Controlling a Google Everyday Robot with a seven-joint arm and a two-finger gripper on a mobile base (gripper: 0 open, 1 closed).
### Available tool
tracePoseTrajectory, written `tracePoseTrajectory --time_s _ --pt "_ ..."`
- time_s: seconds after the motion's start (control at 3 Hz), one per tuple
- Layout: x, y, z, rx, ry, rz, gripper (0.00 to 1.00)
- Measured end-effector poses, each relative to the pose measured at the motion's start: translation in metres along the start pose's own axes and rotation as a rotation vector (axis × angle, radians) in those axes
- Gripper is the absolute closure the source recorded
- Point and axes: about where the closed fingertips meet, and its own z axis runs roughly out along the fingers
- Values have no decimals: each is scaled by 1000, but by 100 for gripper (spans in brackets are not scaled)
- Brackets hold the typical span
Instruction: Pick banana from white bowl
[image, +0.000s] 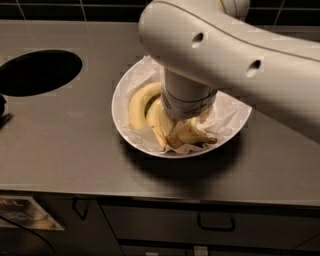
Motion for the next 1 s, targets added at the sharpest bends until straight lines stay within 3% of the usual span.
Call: tracePoseTrajectory --time_s 0.67,1.0 --pt "-1 0 1 -15 17 -7 89" --pt "-1 0 1 -15 17 -7 100"
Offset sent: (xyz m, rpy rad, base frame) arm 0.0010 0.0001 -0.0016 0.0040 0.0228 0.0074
